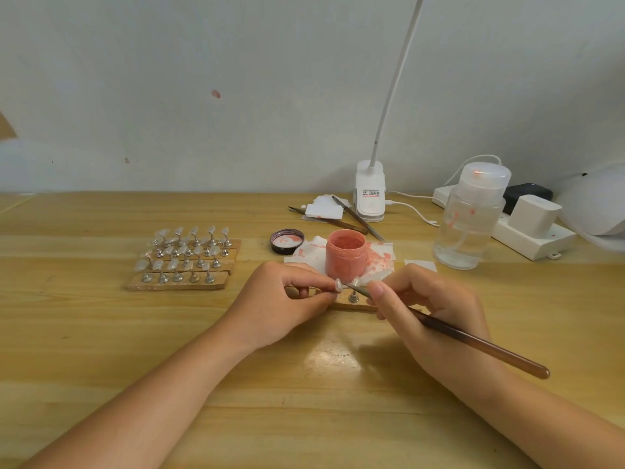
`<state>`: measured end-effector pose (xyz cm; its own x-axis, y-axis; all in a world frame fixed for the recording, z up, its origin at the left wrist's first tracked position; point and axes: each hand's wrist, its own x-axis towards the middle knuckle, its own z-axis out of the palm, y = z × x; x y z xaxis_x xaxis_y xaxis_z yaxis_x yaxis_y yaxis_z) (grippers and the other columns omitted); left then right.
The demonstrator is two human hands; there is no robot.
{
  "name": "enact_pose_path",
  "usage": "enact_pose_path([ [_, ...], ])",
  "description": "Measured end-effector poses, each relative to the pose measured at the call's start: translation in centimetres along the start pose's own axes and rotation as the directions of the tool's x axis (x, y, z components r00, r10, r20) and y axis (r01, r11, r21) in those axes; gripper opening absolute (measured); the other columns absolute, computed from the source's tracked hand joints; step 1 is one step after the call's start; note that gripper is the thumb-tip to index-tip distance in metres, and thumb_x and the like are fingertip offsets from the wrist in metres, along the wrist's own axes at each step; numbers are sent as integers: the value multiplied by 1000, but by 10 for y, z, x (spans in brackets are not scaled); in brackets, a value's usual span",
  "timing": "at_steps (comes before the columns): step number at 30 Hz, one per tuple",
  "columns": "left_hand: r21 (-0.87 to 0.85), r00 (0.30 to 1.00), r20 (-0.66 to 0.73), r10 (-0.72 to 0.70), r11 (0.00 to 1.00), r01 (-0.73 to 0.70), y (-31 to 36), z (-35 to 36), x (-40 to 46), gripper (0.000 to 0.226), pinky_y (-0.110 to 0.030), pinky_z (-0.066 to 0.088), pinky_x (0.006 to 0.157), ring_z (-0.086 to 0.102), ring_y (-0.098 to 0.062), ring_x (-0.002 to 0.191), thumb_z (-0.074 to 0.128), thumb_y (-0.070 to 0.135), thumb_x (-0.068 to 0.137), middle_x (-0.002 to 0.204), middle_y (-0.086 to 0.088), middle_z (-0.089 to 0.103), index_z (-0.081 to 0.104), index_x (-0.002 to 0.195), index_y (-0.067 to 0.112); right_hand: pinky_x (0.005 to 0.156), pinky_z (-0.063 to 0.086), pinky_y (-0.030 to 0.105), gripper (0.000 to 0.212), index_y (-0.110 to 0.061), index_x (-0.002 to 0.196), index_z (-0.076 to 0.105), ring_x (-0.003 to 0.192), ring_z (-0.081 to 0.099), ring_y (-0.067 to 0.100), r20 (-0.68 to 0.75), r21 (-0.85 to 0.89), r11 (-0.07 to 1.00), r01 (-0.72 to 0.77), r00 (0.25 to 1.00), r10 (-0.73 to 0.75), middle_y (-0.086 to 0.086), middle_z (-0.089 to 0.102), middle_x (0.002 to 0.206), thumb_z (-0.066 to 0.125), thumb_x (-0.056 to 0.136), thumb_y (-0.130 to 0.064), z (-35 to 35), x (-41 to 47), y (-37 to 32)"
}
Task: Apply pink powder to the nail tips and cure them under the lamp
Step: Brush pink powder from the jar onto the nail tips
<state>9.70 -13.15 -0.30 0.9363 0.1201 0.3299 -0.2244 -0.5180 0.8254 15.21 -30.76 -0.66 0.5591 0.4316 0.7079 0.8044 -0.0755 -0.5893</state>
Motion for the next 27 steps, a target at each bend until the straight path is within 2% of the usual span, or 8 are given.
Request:
enact_pose_path([
  [3,9,1000,3,-3,1000,3,-1,0,1,24,-10,34,56,44,0,58,71,6,75,67,16,65,72,76,31,53,40,5,28,-18,65,62,59,59,3,36,-62,998,14,999,-12,-17,59,60,57,82,-40,1,1,-1],
  [8,10,1000,12,-4,1000,4,-3,-1,0,21,-10,33,55,42,-1,57,71,8,75,66,18,64,73,79,29,47,44,22,39,-10,63,63,53,57,11,26,-30,999,29,999,-28,-7,59,55,54,84,-41,0,-1,1],
  [12,17,1000,11,10,1000,-10,-3,-1,0,25,-11,33,55,42,-1,57,71,5,75,66,14,65,72,78,30,52,44,11,30,-16,67,64,58,59,5,35,-68,997,44,999,-42,-14,60,60,56,83,-40,1,1,0],
  [16,19,1000,22,7,1000,-7,-3,-1,0,20,-11,33,55,41,-1,57,70,6,76,66,12,64,74,80,25,47,45,26,40,-12,62,63,51,58,11,47,-20,1000,19,999,-18,-5,60,54,52,85,-43,0,-2,2],
  [20,28,999,27,23,999,-24,-2,-1,0,23,-12,33,55,40,-4,57,69,2,76,74,-5,67,73,81,24,52,41,8,26,-22,68,62,60,60,5,37,-86,995,47,998,-44,-18,59,61,54,83,-41,1,1,-2],
  [21,29,999,31,22,999,-23,-2,-1,0,23,-11,33,55,40,-3,57,69,2,76,74,-4,67,73,82,24,50,41,9,28,-22,66,61,58,59,5,53,-70,997,42,998,-38,-18,58,59,54,84,-42,1,1,-2],
  [24,27,999,36,14,1000,-15,-2,-1,0,21,-8,33,56,41,-1,56,69,3,76,74,4,66,73,81,23,48,44,23,40,-11,63,64,52,57,12,55,-36,999,23,998,-21,-6,58,54,51,86,-41,1,-1,1],
  [27,33,999,31,20,999,-21,-2,-1,0,27,-10,34,56,41,-2,57,69,1,76,77,-4,67,72,79,27,51,45,15,35,-14,68,65,60,60,8,43,-85,996,12,999,-9,-10,61,59,52,84,-41,2,0,1],
])
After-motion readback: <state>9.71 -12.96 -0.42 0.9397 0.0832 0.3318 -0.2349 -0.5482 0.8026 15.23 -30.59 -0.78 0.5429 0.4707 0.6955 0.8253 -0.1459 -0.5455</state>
